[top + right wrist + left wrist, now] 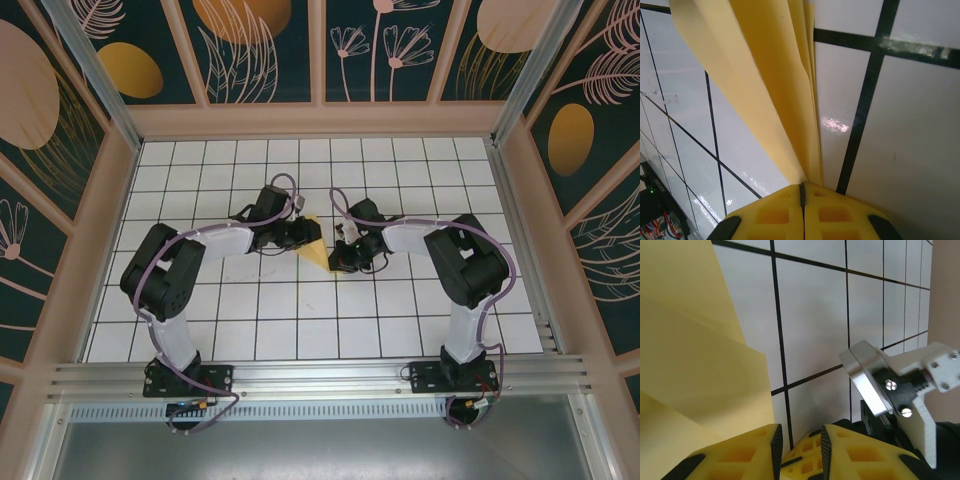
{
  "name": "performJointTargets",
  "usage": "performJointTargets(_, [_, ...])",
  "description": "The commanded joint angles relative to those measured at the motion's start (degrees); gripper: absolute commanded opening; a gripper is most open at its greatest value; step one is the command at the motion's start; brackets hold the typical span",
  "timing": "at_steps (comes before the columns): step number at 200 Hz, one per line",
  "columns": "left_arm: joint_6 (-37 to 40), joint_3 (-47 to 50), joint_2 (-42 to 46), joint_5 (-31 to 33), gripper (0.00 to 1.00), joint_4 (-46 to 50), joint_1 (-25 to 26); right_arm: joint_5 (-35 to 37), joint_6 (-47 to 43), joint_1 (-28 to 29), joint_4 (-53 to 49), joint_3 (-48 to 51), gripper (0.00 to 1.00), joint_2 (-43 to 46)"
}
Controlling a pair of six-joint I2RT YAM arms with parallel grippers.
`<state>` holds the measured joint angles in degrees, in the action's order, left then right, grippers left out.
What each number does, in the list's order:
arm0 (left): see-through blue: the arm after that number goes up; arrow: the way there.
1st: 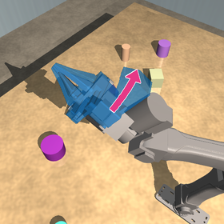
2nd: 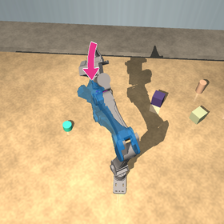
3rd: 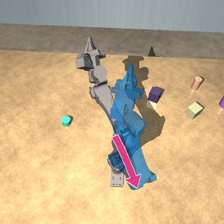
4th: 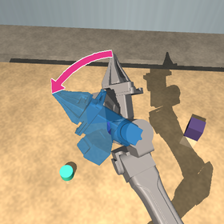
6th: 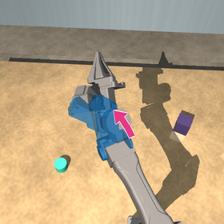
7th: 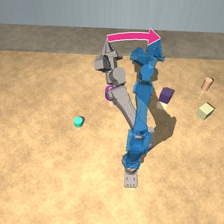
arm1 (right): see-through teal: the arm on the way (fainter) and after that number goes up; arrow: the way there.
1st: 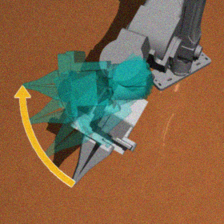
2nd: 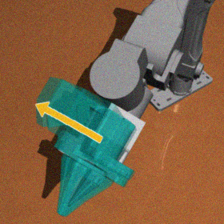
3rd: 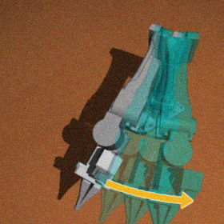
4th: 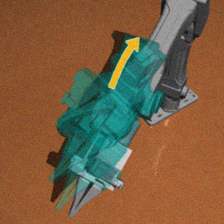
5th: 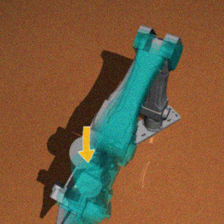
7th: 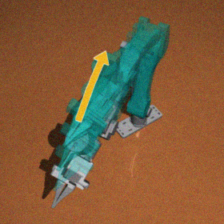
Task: Fold a paper plane with a square sheet of paper (fold left side to right side)
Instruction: Fourth fold the wing at the center of the table.
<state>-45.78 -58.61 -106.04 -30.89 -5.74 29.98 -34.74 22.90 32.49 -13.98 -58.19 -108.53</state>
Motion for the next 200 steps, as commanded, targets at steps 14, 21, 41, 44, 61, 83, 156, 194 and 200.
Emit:
performJointTargets(14, [-1.51, -0.71, -3.03, -2.21, 0.31, -3.34, 0.12, 8.81, 0.49, 0.92, -10.34, 2.49, 0.08, -4.66])
performJointTargets(21, [-1.34, -0.95, -3.78, -2.09, 0.31, -3.24, 0.17, 8.98, 0.48, 0.94, -10.41, 2.4, 0.08, -4.67])
performJointTargets(41, [-0.31, -2.21, -6.07, -0.83, 0.3, -1.82, 0.02, 9.3, 0.4, 0.9, -10.72, 2.46, 0.08, -4.74])
performJointTargets(44, [-0.09, -2.41, -6.37, -0.43, 0.3, -1.36, -0.01, 9.34, 0.4, 0.95, -10.79, 2.5, 0.08, -4.68])
performJointTargets(61, [1.01, -3.15, -7.41, 1.38, 0.29, 0.16, -0.89, 9.39, 0.4, 0.93, -10.89, 2.72, 0.08, -4.57])
performJointTargets(83, [1.81, -3.1, -8.35, 2.28, 0.29, 0.82, -3.07, 9.34, 0.4, 0.91, -10.9, 2.79, 0.08, -4.58])
performJointTargets(156, [7.51, -9.49, -14.1, 1.8, 0.29, 4.85, -12.68, 9.23, 0.53, 1.2, -11.03, 2.78, 0.08, -4.58])
performJointTargets(194, [8.24, -15.5, -18.12, 1.23, 0.3, 6.12, -16.11, 9.08, 0.9, 1.52, -10.55, 3.14, 0.08, -4.51])
performJointTargets(200, [8.44, -15.85, -18.15, 1.54, 0.29, 6.4, -16.51, 9.03, 0.92, 1.59, -10.46, 3.14, 0.09, -4.5])
